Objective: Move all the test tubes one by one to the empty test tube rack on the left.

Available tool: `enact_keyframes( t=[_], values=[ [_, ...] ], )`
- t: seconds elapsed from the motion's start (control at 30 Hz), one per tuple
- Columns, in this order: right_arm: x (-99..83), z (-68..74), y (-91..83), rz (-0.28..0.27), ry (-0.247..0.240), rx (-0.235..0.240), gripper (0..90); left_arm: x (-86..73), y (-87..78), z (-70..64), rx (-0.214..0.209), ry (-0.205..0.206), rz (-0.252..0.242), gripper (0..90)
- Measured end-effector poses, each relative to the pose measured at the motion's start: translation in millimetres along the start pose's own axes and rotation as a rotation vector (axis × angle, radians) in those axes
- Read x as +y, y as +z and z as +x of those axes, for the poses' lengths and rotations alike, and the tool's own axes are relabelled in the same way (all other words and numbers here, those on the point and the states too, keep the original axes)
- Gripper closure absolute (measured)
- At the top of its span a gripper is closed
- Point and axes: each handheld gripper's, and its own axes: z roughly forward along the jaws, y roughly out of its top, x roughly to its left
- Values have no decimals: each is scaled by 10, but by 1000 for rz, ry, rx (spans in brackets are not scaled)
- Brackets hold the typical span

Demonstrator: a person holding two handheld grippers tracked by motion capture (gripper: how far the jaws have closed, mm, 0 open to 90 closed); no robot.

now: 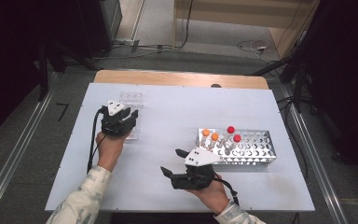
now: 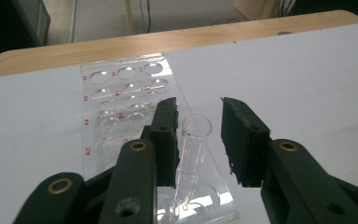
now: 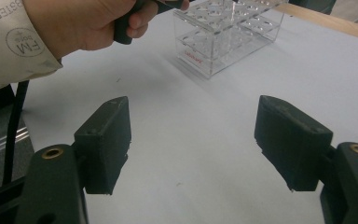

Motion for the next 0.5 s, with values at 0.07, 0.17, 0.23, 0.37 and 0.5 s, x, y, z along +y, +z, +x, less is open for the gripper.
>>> enact_keyframes(
  t=[0.07,0.17,0.23,0.37,0.5],
  values=[
    [1,-5,-7,-1,-3,-2,259,8,-30,-3,-3,-7,-15,598],
    [1,-22,-43,-7,-1,-5,261,2,-97,-24,21,-9,-29,420],
    [-6,-36,-87,-13,7,-11,262,-24,-146,-19,20,-32,-36,306],
    [-39,-83,-189,-22,12,-27,264,-131,-240,23,0,-69,-37,208],
    [-113,-153,-313,-23,30,-60,265,-199,-331,63,3,-93,-60,196]
  ],
)
